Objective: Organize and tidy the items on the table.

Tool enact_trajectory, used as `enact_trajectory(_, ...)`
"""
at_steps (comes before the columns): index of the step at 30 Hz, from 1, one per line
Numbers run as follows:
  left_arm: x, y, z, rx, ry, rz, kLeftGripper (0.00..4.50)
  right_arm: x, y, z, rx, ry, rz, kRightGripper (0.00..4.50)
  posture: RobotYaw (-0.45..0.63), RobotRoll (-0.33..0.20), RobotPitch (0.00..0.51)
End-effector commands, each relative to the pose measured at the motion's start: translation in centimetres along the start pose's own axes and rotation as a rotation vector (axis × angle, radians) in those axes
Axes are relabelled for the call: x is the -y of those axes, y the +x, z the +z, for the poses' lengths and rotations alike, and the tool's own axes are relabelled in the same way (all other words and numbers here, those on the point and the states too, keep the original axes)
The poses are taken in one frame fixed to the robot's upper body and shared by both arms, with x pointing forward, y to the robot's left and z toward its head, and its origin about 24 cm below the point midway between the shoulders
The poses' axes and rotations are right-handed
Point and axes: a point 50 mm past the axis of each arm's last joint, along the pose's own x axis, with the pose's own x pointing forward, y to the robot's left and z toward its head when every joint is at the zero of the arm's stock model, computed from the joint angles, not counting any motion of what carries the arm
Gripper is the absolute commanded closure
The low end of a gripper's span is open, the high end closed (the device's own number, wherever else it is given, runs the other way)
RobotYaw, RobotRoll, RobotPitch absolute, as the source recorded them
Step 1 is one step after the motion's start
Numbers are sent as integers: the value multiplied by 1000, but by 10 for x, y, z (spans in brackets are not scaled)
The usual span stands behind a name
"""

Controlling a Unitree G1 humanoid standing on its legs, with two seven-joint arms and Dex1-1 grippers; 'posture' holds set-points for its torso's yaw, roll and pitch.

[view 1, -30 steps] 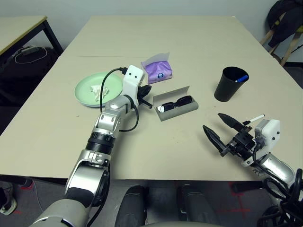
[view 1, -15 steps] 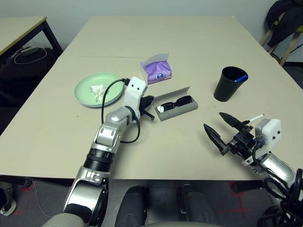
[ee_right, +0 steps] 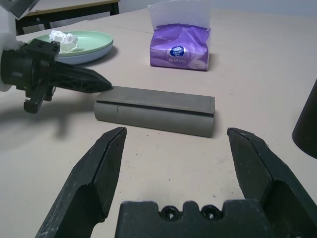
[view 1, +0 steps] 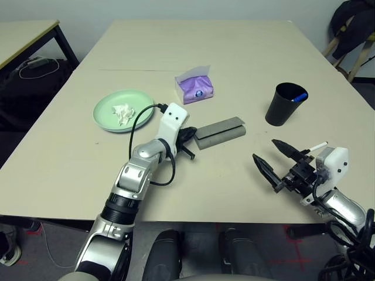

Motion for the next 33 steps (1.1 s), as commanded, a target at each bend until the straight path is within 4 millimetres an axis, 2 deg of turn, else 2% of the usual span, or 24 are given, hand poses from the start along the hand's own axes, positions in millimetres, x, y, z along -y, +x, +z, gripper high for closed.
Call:
enact_trajectory(1,9,0,-7,-29,-17,-28,4481,0,-2,1,-8,-12,3,0,-55,0,106)
enact_trajectory(11,6,-2,-6,-29,-10,-21,4481,-1,-2,0,-10,-11,10,0,-54,0,107)
enact_trajectory(14,0,-5,4,9,-17,-22,4481,-1,-2,0,-11,-13,16,0,-54,0,107)
enact_trajectory(18,-8,-13,27,99,-31,-44,4481,-1,-2,-1,-12,-13,17,0,-46,0,106)
enact_trajectory(22,-14,-26,51,197,-49,-74,3559,0,-2,-2,-12,-15,21,0,-35,0,100)
enact_trajectory(25,-16,-38,63,288,-41,-121,2433,1,0,-2,-11,-17,24,0,-35,0,100)
enact_trajectory(31,-16,-55,65,323,-14,-158,48,5,5,-2,-6,-27,44,0,-25,0,95)
enact_trajectory(33,-14,-60,64,341,2,-172,48,6,8,-2,-4,-30,53,0,4,0,87)
